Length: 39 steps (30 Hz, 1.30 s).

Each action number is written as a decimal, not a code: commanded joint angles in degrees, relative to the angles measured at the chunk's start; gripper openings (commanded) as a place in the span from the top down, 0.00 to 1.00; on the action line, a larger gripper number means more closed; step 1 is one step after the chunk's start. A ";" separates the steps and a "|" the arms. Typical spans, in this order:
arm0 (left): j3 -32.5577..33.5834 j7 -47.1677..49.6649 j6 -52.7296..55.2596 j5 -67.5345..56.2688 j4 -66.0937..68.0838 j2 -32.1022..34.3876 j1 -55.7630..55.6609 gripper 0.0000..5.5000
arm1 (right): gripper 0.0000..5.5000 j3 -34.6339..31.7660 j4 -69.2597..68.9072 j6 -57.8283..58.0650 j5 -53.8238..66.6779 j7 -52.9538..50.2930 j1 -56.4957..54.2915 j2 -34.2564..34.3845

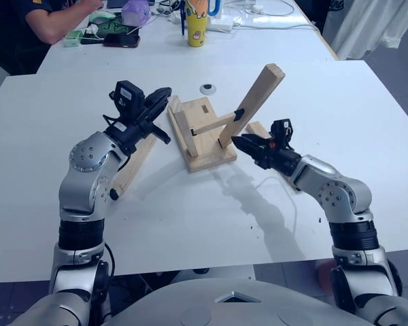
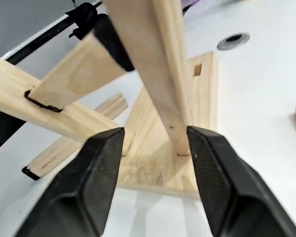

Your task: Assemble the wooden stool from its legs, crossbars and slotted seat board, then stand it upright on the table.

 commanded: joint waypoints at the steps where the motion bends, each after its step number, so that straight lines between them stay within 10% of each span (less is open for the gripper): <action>1: 0.31 0.57 -0.15 -0.26 -0.99 0.05 0.81 1.00 | 0.57 -2.89 -2.04 -1.68 -1.43 0.11 -3.68 0.66; 12: 0.56 1.17 -0.13 -0.57 -1.97 -0.05 1.91 1.00 | 0.57 1.25 14.72 -14.37 -22.46 19.87 -6.95 -16.30; 31: 0.33 1.80 -0.42 -0.69 -1.62 -0.34 1.77 1.00 | 1.00 -22.10 13.20 -14.72 -0.74 -4.78 -54.61 0.70; 39: 0.95 3.16 0.32 -1.01 -4.20 -0.62 2.23 1.00 | 1.00 -3.70 10.10 14.84 -2.69 -6.98 -26.07 2.74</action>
